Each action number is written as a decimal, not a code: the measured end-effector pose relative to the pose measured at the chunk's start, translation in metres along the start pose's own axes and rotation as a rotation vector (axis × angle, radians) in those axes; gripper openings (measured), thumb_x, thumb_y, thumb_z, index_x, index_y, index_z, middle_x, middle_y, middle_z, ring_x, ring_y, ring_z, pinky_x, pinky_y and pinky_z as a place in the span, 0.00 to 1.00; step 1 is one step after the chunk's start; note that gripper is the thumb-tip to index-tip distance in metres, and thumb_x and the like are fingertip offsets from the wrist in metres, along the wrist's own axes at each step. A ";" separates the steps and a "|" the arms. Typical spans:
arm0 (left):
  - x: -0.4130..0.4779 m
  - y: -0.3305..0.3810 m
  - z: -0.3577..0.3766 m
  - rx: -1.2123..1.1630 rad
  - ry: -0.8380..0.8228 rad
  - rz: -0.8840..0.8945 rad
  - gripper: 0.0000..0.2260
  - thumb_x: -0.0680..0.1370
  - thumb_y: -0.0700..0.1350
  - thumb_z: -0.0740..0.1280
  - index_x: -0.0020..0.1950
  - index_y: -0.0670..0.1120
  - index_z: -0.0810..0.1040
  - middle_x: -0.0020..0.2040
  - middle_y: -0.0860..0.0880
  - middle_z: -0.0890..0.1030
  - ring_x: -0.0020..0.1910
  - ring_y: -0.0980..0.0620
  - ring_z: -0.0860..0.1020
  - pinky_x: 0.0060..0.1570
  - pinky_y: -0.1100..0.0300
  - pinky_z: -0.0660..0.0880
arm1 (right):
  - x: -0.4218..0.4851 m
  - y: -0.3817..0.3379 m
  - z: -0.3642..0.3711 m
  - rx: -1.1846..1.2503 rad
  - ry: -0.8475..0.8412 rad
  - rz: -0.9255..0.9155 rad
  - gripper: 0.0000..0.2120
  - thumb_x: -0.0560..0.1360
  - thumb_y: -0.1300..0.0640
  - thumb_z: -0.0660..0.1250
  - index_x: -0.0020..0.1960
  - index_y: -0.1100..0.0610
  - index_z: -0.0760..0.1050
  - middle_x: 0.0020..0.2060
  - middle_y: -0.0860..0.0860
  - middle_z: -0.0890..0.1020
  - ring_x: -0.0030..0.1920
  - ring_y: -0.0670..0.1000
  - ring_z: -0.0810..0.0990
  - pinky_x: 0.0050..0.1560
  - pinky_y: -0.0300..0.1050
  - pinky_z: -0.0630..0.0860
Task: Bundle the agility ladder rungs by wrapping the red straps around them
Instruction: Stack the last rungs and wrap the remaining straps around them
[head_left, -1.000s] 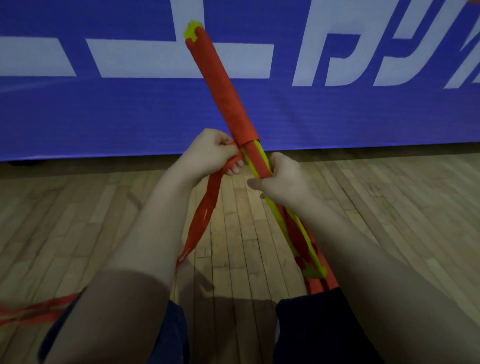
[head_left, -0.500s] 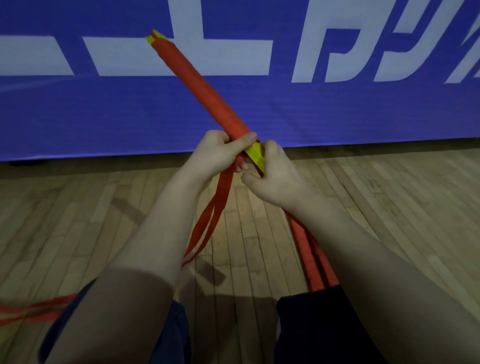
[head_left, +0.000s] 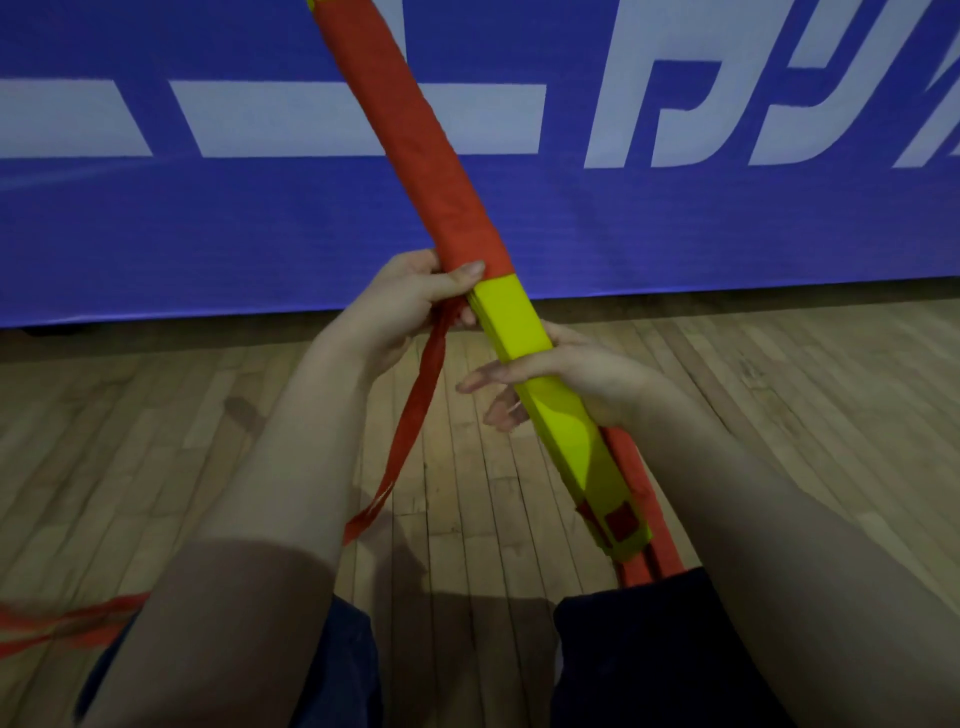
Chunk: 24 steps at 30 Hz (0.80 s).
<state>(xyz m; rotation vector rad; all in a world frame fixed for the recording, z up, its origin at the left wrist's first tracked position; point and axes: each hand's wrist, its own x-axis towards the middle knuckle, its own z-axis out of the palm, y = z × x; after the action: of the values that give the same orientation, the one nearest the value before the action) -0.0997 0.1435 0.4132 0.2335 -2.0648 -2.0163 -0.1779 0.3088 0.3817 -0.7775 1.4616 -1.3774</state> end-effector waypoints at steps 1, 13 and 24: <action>0.000 0.001 -0.002 0.027 -0.015 -0.003 0.07 0.79 0.44 0.65 0.46 0.41 0.78 0.32 0.49 0.80 0.30 0.55 0.77 0.33 0.67 0.74 | -0.001 0.000 0.002 0.005 0.012 -0.037 0.22 0.73 0.68 0.68 0.65 0.54 0.73 0.43 0.62 0.83 0.34 0.59 0.81 0.38 0.49 0.78; -0.001 0.000 -0.019 0.287 0.113 0.045 0.06 0.69 0.42 0.76 0.40 0.47 0.80 0.34 0.51 0.80 0.30 0.59 0.78 0.30 0.67 0.73 | -0.009 -0.005 -0.017 0.077 0.189 -0.212 0.19 0.70 0.70 0.67 0.59 0.57 0.74 0.29 0.56 0.74 0.25 0.53 0.71 0.27 0.43 0.68; -0.003 0.004 -0.007 0.154 0.059 -0.094 0.10 0.82 0.41 0.58 0.42 0.44 0.73 0.28 0.47 0.79 0.27 0.53 0.77 0.30 0.64 0.75 | -0.008 -0.001 -0.022 0.035 0.242 -0.193 0.19 0.73 0.71 0.66 0.62 0.60 0.73 0.30 0.57 0.74 0.26 0.53 0.71 0.27 0.43 0.68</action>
<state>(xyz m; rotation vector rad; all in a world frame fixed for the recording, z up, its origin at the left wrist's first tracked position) -0.0952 0.1382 0.4175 0.4215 -2.2122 -1.8781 -0.1958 0.3241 0.3827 -0.7648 1.5743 -1.6871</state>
